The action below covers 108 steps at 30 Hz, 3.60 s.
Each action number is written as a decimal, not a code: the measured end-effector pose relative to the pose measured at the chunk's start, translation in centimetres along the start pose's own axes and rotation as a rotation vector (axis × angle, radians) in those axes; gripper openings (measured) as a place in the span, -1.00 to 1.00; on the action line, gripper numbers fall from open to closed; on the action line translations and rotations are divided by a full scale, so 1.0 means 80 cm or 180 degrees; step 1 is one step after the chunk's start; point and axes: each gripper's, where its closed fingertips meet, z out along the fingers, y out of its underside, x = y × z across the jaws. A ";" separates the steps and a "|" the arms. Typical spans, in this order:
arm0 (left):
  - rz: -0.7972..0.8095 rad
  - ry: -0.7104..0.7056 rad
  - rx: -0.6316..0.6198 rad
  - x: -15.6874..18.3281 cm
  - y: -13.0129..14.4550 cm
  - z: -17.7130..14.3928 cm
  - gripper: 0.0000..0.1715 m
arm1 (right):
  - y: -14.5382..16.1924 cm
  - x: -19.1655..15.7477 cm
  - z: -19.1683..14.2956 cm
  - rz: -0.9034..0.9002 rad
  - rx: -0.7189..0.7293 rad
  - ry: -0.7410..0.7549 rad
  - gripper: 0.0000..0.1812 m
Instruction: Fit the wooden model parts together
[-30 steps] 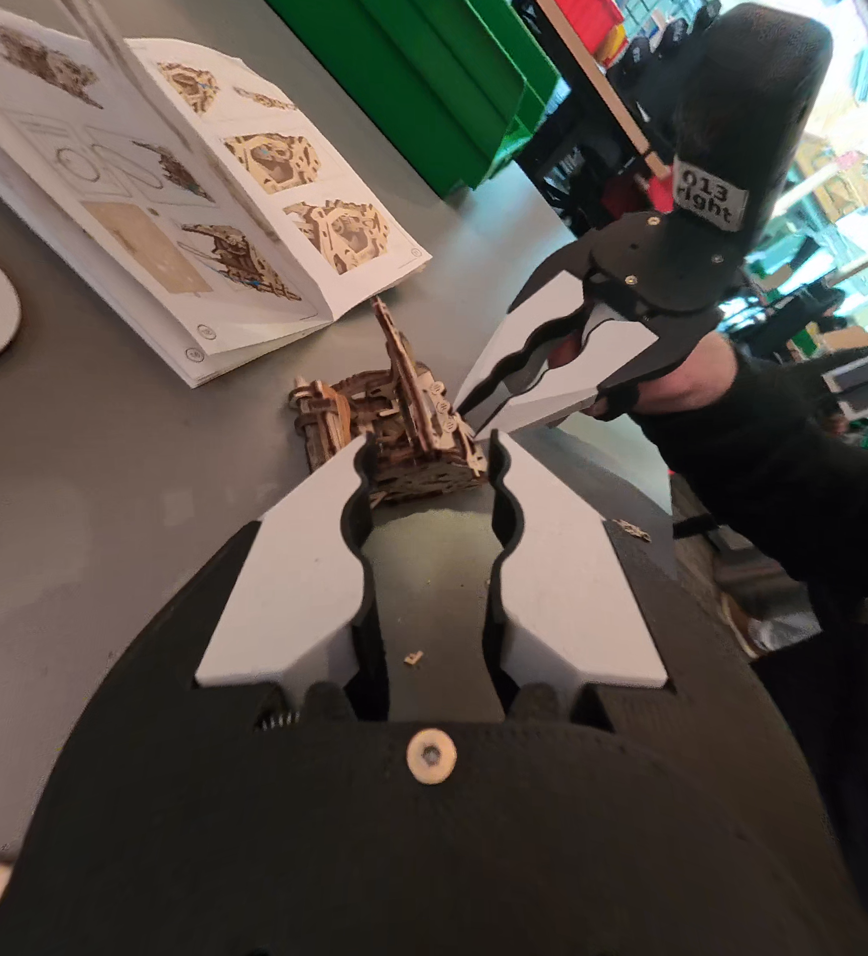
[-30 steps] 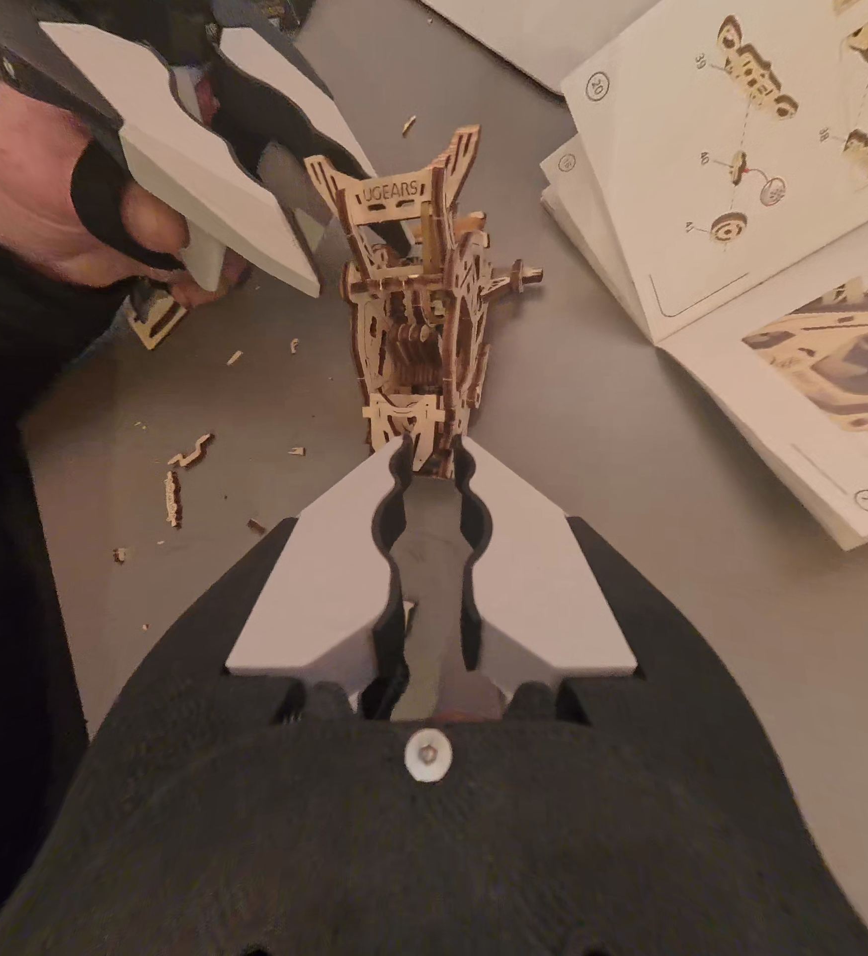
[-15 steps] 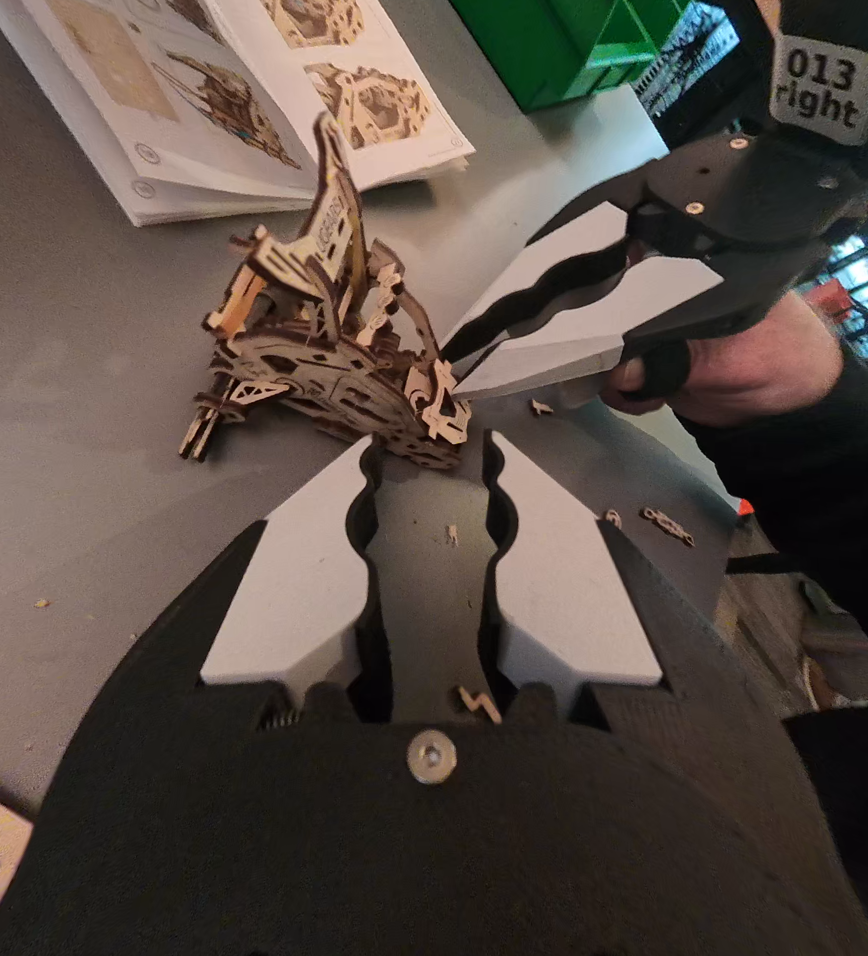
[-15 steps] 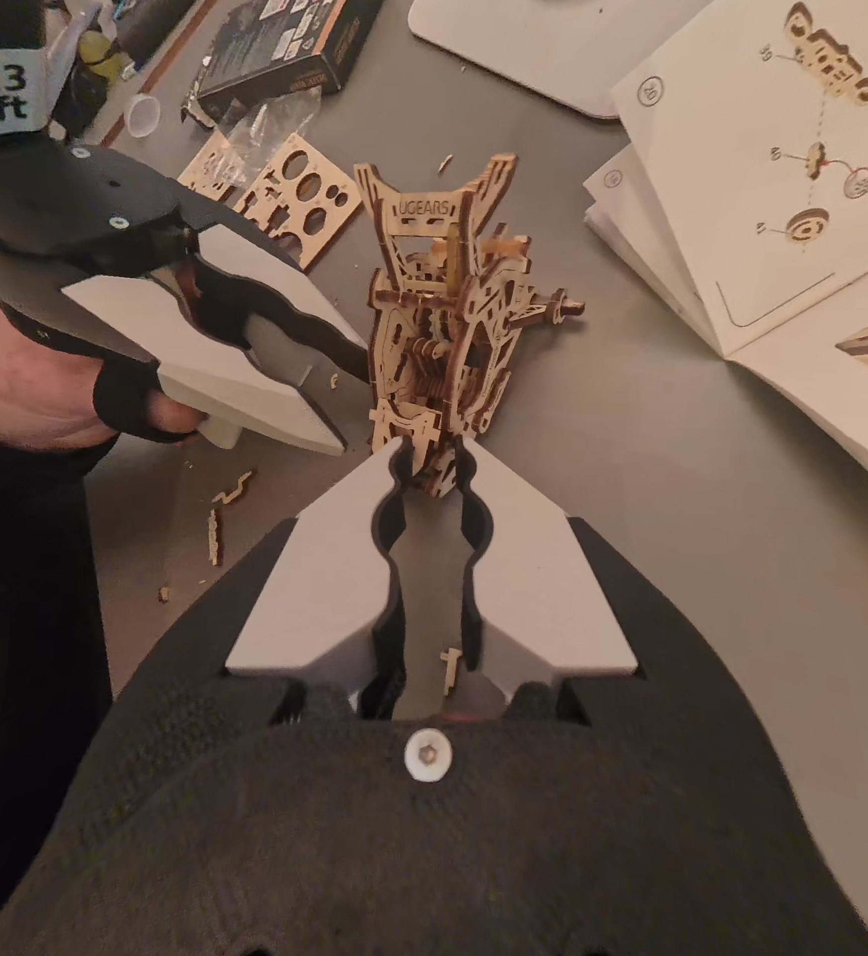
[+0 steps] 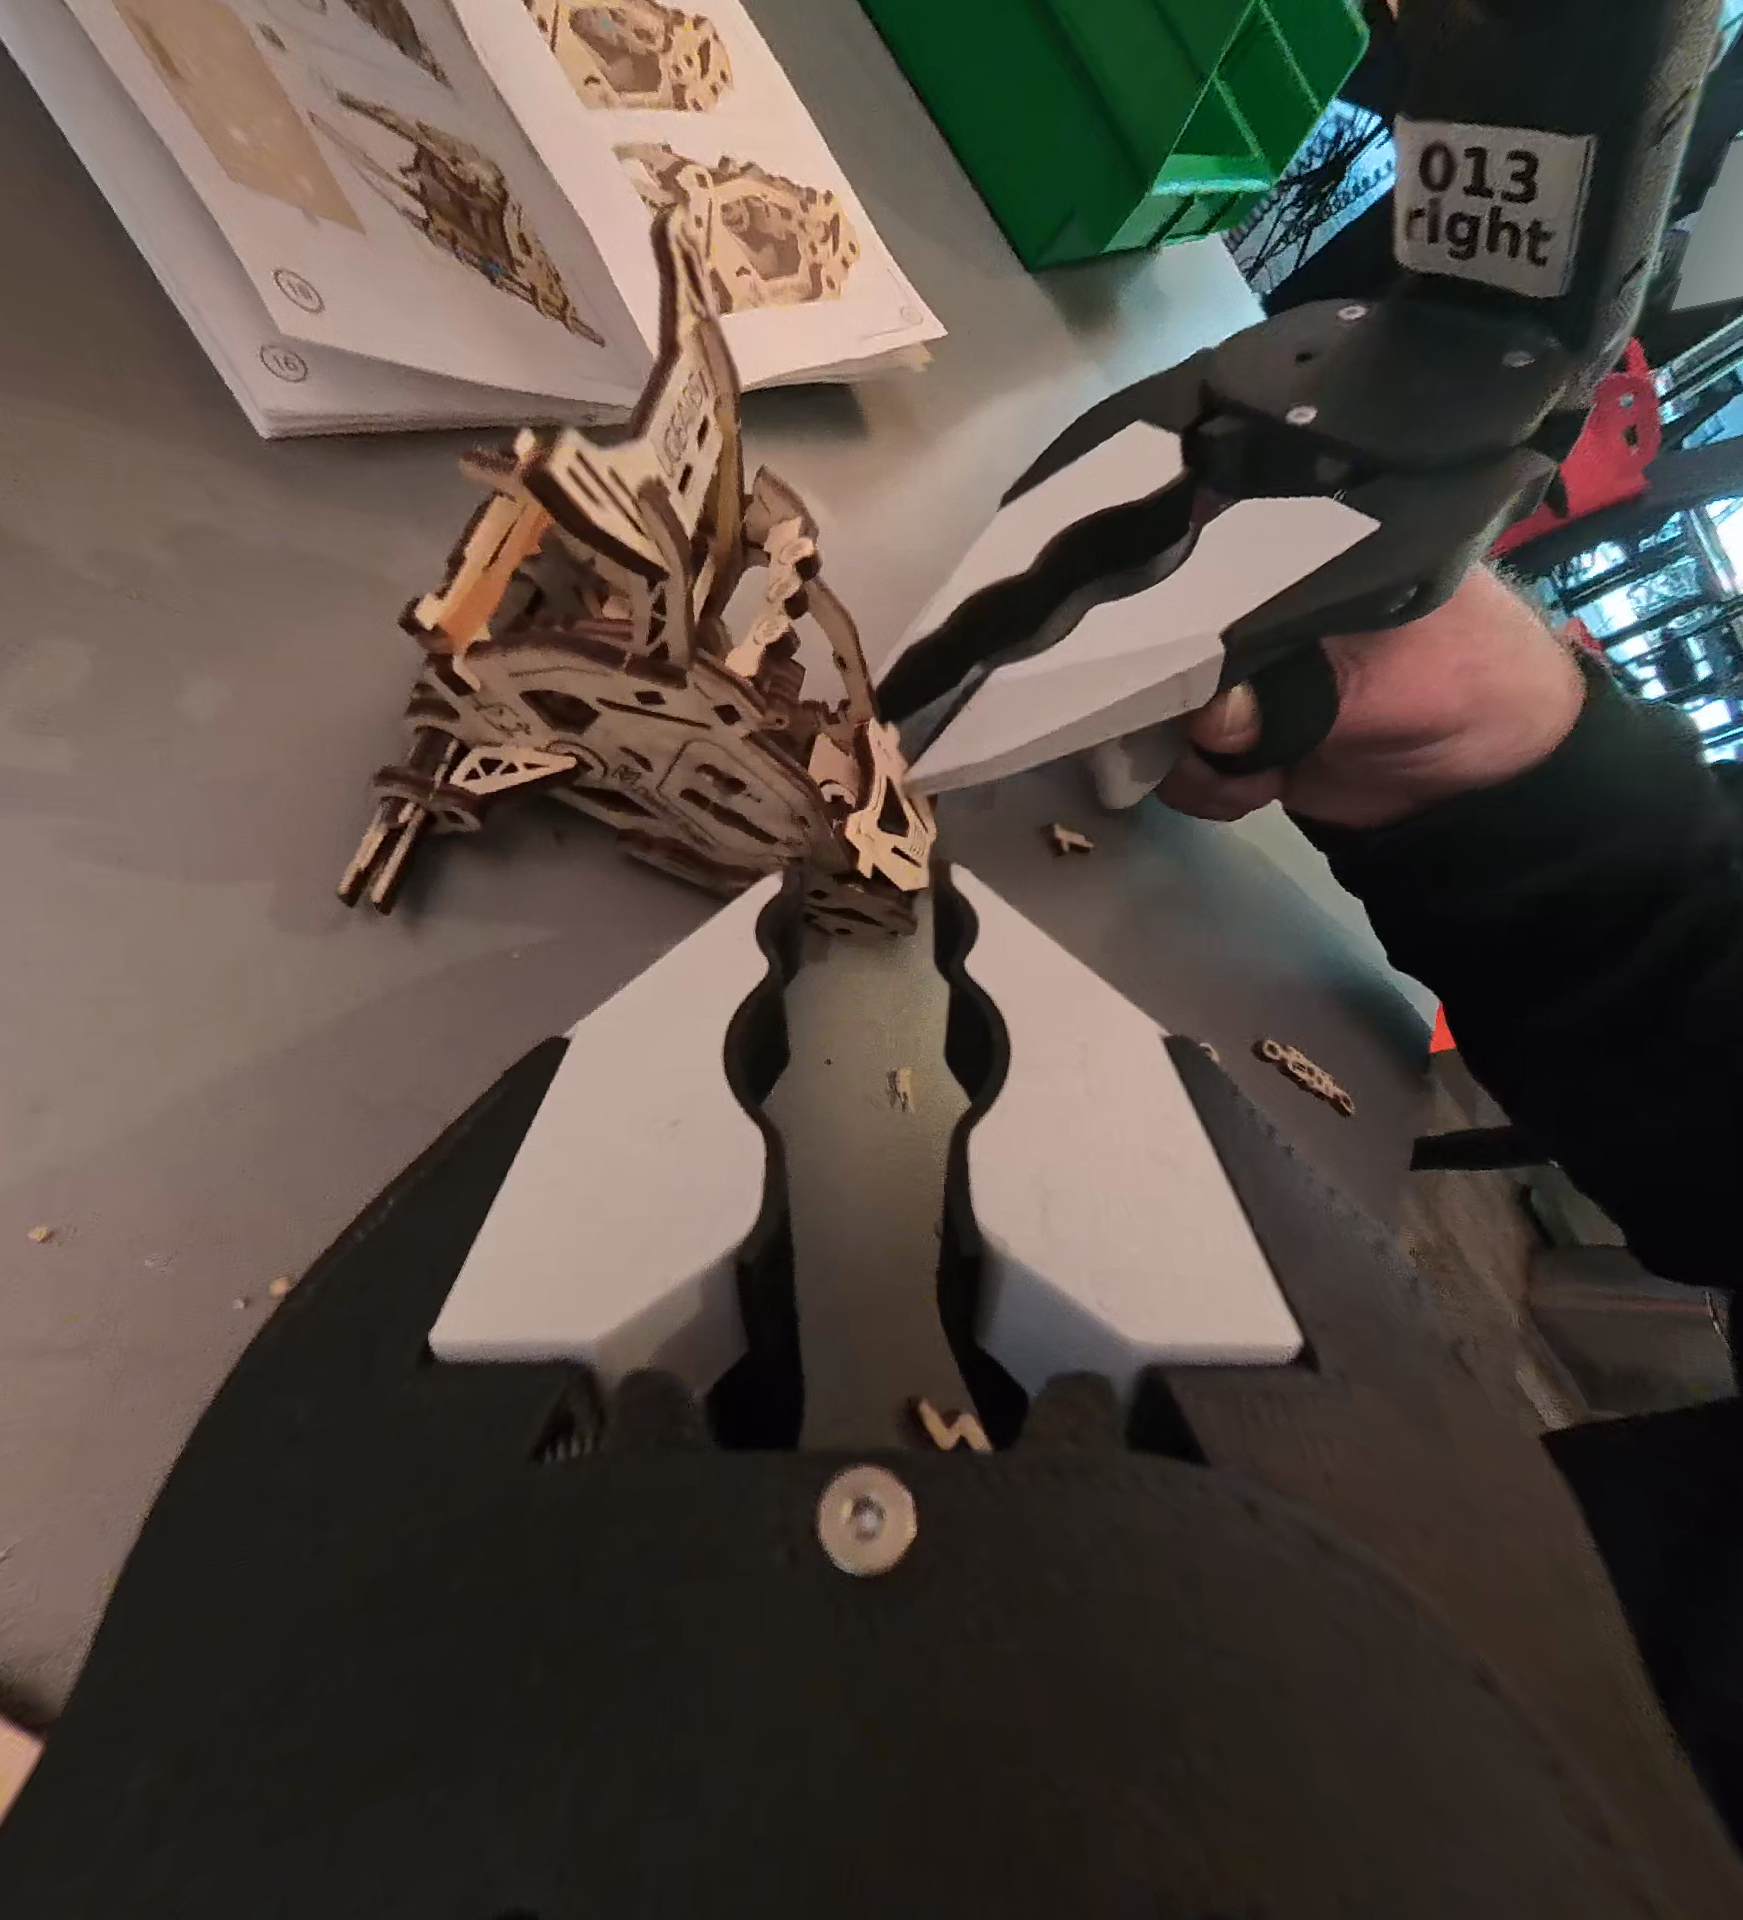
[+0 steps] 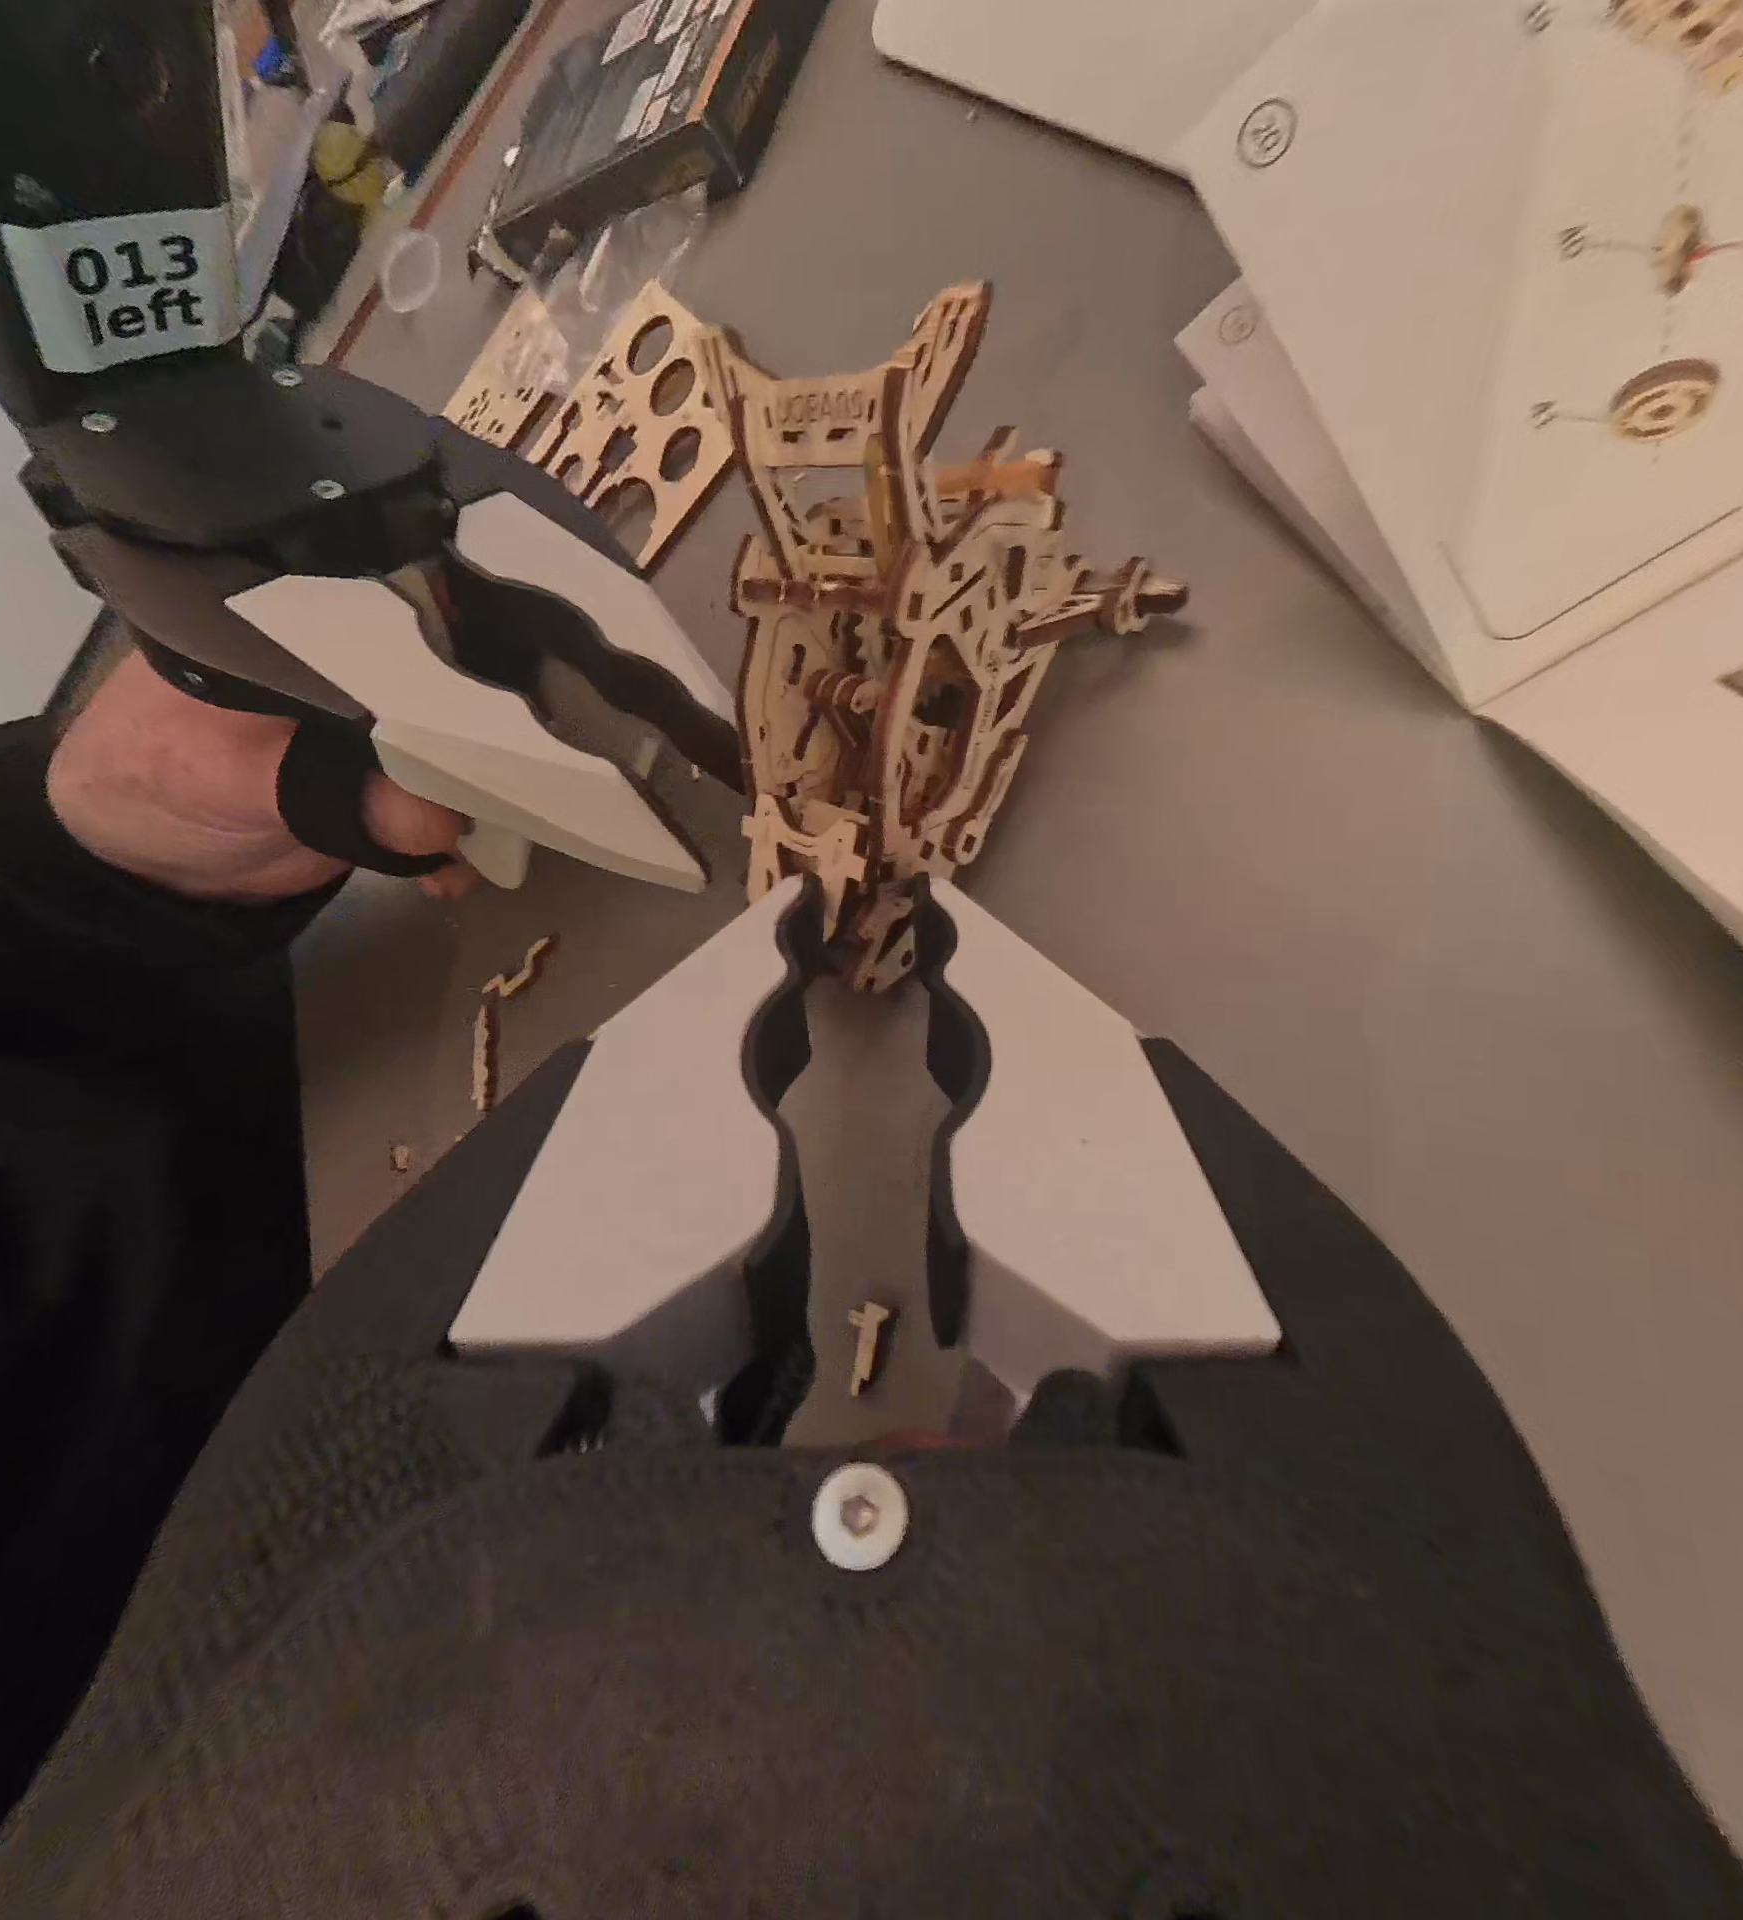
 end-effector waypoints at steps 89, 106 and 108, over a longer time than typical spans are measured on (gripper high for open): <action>0.0056 -0.0380 0.0000 -0.044 -0.014 -0.013 -0.79 | -0.012 -0.010 0.030 0.0030 0.0055 0.0028 -0.91; 0.0200 -0.0388 -0.0087 -0.052 -0.026 -0.004 -0.81 | -0.008 -0.005 0.036 -0.0124 -0.0102 0.0132 -1.00; 0.0179 -0.0387 -0.0066 -0.055 -0.029 -0.004 -0.81 | -0.011 -0.003 0.037 -0.0105 -0.0079 0.0153 -1.00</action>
